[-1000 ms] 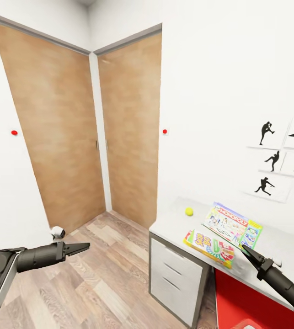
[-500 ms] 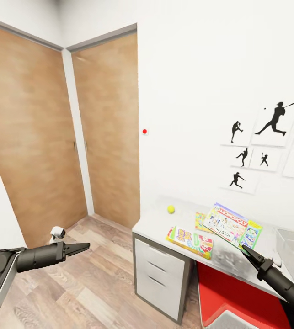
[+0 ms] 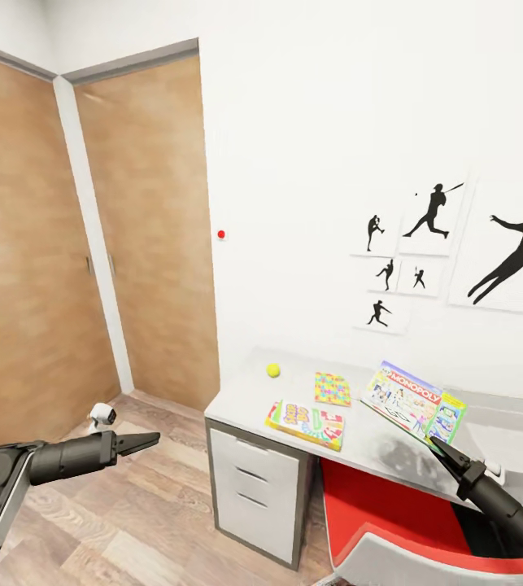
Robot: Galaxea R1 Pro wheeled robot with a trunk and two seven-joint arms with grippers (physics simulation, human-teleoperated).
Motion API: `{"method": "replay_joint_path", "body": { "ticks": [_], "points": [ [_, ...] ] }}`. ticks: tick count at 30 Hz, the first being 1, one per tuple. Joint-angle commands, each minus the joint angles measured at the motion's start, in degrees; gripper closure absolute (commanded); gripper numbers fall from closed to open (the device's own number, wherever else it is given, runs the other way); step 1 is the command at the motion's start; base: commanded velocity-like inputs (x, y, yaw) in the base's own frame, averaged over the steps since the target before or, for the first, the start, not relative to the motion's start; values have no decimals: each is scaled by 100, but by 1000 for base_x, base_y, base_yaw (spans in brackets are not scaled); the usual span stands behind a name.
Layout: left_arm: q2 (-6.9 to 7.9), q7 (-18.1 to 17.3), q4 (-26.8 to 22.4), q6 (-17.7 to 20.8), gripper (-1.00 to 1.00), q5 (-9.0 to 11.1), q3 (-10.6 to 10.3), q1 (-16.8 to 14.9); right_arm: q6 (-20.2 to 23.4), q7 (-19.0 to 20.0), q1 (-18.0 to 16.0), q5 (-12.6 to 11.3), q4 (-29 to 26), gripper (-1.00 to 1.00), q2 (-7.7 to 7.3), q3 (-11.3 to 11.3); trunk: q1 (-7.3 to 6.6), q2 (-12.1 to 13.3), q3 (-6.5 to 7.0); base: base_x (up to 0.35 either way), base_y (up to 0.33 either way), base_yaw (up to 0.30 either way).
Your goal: Put all the toys in the child's room - the three board games (two on the bed and one on the table), the two jigsaw puzzles on the table, and the tennis ball on the table - inside the toy box on the table in the child's room.
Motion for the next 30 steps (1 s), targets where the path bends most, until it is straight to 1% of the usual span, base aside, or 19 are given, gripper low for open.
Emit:
{"method": "replay_joint_path", "body": {
  "ticks": [1,13,18,23,27,30],
  "points": [
    [2,-16,-1,60,-100,8,1,2,53,8,-6,-23,4,100,1,-14,2,-5,-2,0,0,-280],
    [6,-23,-1,60,-100,1,17,5,52,8,-6,-23,4,100,1,-15,2,-5,-2,3,0,-280],
    [3,-20,-1,59,-100,3,31,3,24,6,-6,-23,7,100,1,-16,2,-5,-2,157,62,-278],
    [2,-19,-1,59,-100,0,32,6,36,-12,-6,-23,4,100,0,-22,2,-5,-2,186,57,-106],
    [2,-18,-1,57,-100,-1,21,5,55,-22,-6,-23,7,100,0,-43,2,-5,-2,39,9,-53],
    [2,-18,-1,59,-100,-1,26,4,58,-62,-6,-23,6,100,1,-55,2,-5,-6,10,2,-159]
  ]
}}
